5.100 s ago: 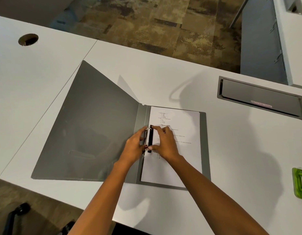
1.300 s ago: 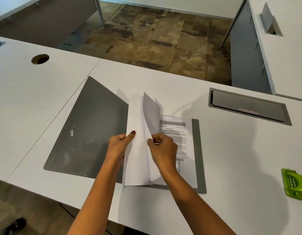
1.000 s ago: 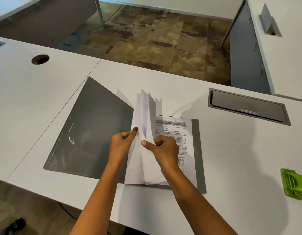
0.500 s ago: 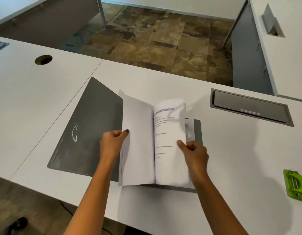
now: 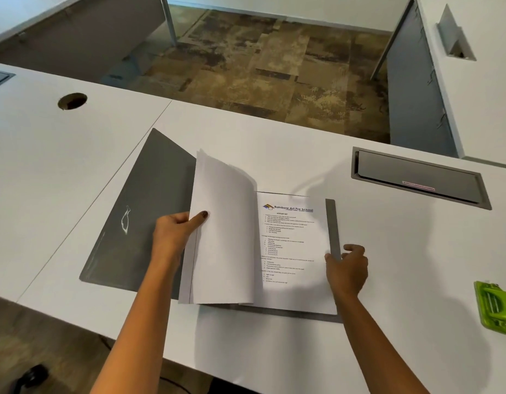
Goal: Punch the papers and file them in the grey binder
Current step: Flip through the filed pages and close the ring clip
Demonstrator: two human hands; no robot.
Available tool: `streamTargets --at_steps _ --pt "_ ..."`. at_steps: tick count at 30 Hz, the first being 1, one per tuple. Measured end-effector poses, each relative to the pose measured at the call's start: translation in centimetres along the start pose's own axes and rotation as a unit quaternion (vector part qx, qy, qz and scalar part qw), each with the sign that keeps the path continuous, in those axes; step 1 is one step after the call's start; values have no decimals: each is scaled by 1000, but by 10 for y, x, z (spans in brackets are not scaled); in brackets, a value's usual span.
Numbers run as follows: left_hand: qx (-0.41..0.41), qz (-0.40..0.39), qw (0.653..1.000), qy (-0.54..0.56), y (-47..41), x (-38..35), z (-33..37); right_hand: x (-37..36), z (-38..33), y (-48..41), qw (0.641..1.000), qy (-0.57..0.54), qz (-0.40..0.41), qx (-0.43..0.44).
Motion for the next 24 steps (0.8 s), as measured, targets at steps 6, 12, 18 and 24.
streamTargets --at_steps 6,12,18,24 --pt "-8 1 1000 -8 11 -14 12 -28 -54 48 978 -153 -113 90" --pt "16 -55 997 54 17 -44 9 -80 -101 112 930 -192 -309 50" --pt "30 -87 994 54 22 -63 9 -82 -122 125 948 -80 -266 154" --pt "11 -72 997 28 21 -57 9 -52 -109 100 971 -72 -172 152"
Point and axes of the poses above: each hand's wrist, its own y-axis away from the middle knuckle, its own x-axis out of the back of the hand, z = x × y, the point moved 10 cm from there along -y, towards the middle knuckle, and after that the axes turned 5 degrees about -y, right-handed, at the moved point
